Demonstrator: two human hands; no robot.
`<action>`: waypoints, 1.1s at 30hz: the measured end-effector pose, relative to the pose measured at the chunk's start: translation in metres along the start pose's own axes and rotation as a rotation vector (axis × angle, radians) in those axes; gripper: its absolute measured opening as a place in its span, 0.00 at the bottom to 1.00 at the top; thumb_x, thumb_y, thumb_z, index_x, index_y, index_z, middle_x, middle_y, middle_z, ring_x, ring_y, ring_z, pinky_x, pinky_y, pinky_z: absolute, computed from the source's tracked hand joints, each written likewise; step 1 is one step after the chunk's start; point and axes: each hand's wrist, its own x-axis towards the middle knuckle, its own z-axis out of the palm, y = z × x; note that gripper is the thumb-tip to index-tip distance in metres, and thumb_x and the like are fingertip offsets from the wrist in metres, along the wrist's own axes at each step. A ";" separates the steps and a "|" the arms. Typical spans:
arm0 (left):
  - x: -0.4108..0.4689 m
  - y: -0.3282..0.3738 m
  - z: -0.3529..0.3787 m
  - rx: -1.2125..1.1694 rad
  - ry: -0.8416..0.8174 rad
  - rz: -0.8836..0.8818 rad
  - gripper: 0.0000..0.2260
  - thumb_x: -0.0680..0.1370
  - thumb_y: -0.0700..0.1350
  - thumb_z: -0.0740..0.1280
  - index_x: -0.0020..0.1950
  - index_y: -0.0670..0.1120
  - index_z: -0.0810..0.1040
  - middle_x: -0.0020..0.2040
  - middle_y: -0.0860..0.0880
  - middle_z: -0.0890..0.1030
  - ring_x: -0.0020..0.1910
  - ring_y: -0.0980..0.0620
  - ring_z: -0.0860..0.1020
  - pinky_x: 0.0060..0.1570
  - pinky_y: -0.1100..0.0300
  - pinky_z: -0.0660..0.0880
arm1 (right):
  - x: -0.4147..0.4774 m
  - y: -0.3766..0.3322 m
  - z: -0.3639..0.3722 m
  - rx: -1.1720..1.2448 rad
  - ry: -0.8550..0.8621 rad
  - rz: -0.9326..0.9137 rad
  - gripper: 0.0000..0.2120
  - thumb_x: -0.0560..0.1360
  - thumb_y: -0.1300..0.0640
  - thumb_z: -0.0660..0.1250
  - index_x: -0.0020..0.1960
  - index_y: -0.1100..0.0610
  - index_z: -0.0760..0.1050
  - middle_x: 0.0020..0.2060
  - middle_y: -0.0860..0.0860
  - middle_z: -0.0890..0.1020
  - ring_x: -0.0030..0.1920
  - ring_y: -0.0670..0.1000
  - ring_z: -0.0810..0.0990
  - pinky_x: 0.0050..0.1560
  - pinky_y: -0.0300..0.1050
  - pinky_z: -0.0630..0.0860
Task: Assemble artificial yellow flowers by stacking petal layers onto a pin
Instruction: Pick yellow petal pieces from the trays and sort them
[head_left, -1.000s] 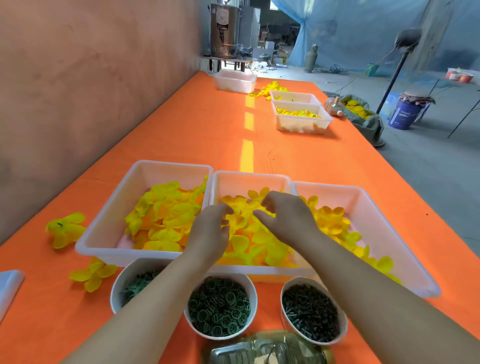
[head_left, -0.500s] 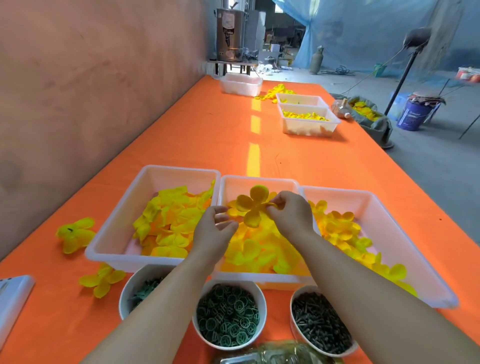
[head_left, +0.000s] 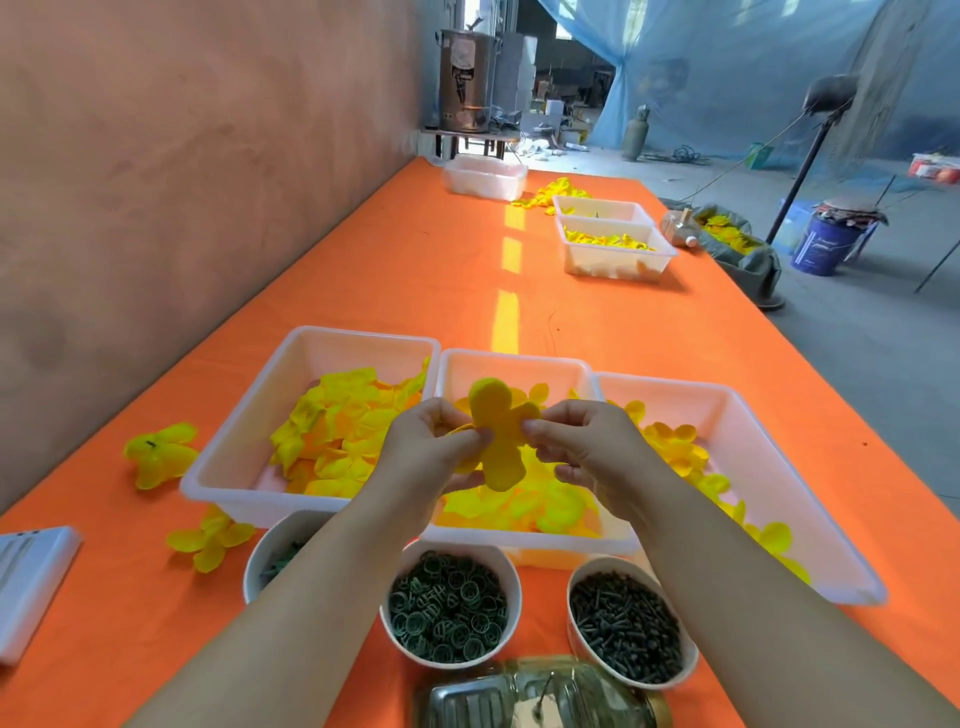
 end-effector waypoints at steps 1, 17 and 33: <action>-0.003 0.004 -0.001 0.025 -0.035 -0.013 0.08 0.75 0.32 0.70 0.44 0.42 0.73 0.43 0.43 0.78 0.41 0.45 0.81 0.33 0.54 0.80 | -0.003 -0.002 0.001 -0.021 -0.011 -0.009 0.08 0.72 0.57 0.76 0.42 0.55 0.76 0.32 0.48 0.82 0.30 0.43 0.78 0.36 0.41 0.71; -0.032 0.008 0.007 0.074 -0.051 -0.037 0.06 0.76 0.44 0.73 0.41 0.43 0.84 0.36 0.37 0.83 0.30 0.44 0.80 0.37 0.53 0.77 | -0.036 0.008 0.036 -0.798 0.398 -0.650 0.07 0.67 0.61 0.73 0.35 0.55 0.76 0.31 0.50 0.78 0.36 0.55 0.76 0.35 0.48 0.68; -0.048 0.023 -0.013 0.461 -0.496 -0.029 0.09 0.83 0.38 0.63 0.53 0.47 0.82 0.38 0.56 0.85 0.38 0.60 0.84 0.35 0.63 0.80 | -0.046 -0.006 0.004 -0.690 -0.173 -0.582 0.03 0.76 0.61 0.72 0.45 0.60 0.84 0.36 0.51 0.84 0.39 0.51 0.82 0.43 0.49 0.76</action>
